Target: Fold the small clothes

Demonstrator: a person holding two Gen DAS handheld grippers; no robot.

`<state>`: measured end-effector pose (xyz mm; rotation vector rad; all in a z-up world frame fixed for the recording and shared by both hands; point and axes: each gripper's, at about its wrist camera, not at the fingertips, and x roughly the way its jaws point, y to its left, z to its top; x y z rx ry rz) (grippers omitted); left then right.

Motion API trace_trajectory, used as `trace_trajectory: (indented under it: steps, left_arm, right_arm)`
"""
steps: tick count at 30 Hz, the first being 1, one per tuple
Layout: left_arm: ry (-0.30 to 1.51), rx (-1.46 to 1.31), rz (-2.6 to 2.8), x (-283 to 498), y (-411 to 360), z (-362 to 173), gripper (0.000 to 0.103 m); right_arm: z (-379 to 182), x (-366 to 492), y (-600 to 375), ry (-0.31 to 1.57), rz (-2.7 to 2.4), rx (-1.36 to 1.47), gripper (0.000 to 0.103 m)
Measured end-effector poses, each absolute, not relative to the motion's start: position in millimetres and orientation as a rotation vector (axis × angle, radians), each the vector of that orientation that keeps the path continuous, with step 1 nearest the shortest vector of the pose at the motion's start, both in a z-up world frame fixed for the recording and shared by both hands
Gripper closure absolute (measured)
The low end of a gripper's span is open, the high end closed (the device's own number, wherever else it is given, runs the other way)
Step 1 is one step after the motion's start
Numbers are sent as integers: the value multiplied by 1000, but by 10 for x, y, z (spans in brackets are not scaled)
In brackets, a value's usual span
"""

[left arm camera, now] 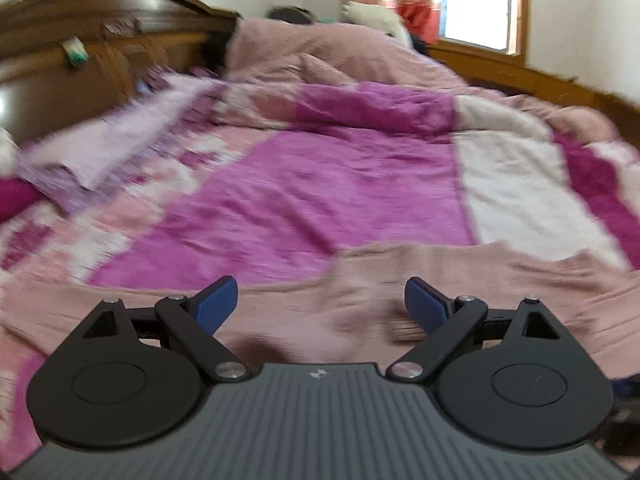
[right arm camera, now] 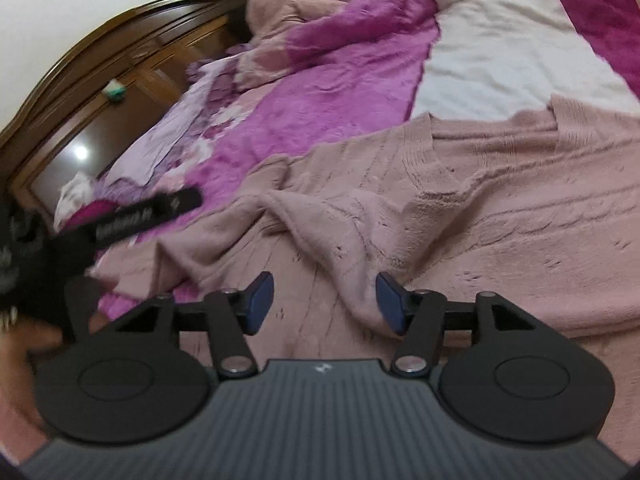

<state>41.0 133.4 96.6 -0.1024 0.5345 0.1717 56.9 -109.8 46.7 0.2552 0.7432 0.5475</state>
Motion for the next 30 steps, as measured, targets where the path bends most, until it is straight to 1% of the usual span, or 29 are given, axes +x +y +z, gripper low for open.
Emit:
trace_trajectory:
  steps: [3,5,7,14,15,17,19,21,23,26,30]
  left_arm:
    - [573,-217,68,494,1289,992,8]
    - [608,-258,32,614,1227,966,12]
    - [646,-266,16,748,1130,914,19]
    - [759,-321,25,1155,990,620,31]
    - [766,-326,32,1201,986,583,35]
    - [762,-312,47,1241,962,543,49]
    - [746,-292,55,1238,944,540,75]
    - [711,-316,46,1191,980,601,90]
    - [638,-345,41,1092,1040,745,90]
    - [547,-280,94,930,1063,945,90]
    - [562,-193,118,801,1074,946,90]
  right_arm:
    - [529,471,-1285,729,546,253,44]
    - [556,420,-1459,715,499,250,44]
    - [578,392,-1636,699,418,230,44]
    - [504,248,-2302,669,176,187,44]
    - [463,246,-2394,672,149,196,44]
    - [402,239,-2530,682,106,223,45]
    - [356,221,-2614,675,113,243,45]
    - [336,212,-2625,669,111,237,45]
    - [323,218,-2619,668,72,205,45]
    - [311,239,-2666,676,-22,155,45]
    - [253,250,-2883,697,-61,216,45]
